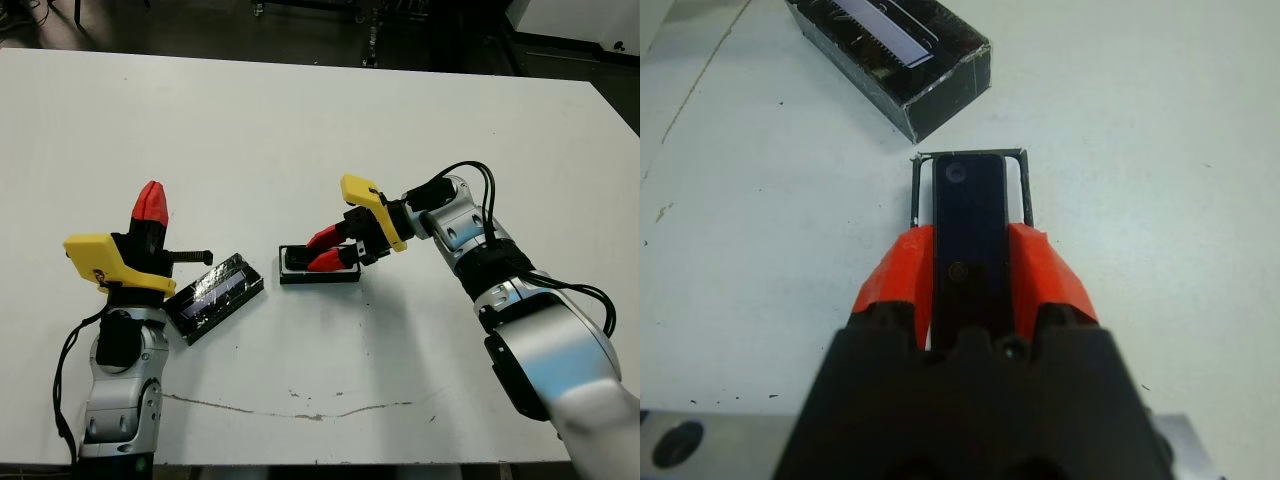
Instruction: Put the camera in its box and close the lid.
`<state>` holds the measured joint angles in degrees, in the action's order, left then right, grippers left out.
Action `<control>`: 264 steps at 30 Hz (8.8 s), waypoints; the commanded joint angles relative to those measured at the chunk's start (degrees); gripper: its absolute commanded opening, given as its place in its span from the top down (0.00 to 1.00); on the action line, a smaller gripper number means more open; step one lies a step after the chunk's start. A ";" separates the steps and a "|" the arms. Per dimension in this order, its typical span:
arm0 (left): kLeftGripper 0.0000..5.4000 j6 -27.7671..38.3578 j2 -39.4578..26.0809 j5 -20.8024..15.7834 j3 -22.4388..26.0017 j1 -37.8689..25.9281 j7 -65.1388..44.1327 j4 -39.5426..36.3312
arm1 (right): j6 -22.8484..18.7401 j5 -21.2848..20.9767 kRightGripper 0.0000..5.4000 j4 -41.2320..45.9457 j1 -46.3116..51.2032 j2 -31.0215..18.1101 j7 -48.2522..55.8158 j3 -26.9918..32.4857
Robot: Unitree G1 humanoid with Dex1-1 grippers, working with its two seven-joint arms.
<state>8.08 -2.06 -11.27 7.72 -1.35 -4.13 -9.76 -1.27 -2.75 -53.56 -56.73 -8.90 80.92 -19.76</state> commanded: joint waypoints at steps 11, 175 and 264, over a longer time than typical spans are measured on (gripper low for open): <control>1.00 -0.53 0.09 0.67 -0.12 0.87 0.24 0.07 | -0.11 -3.64 0.57 -1.69 -0.85 -2.36 3.05 -3.52; 0.30 -68.60 -49.23 -25.50 -3.39 -14.13 -36.72 -19.17 | -22.60 19.87 1.00 54.70 31.71 -15.58 -40.73 23.48; 0.23 -81.09 -39.74 -19.58 -9.87 -10.03 -29.18 -14.82 | -21.82 20.08 1.00 53.46 33.56 -15.40 -40.09 21.25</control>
<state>-70.80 -42.03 -30.07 -1.44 -12.59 -32.79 -25.52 -23.59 17.55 0.16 -24.09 -23.43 40.70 1.48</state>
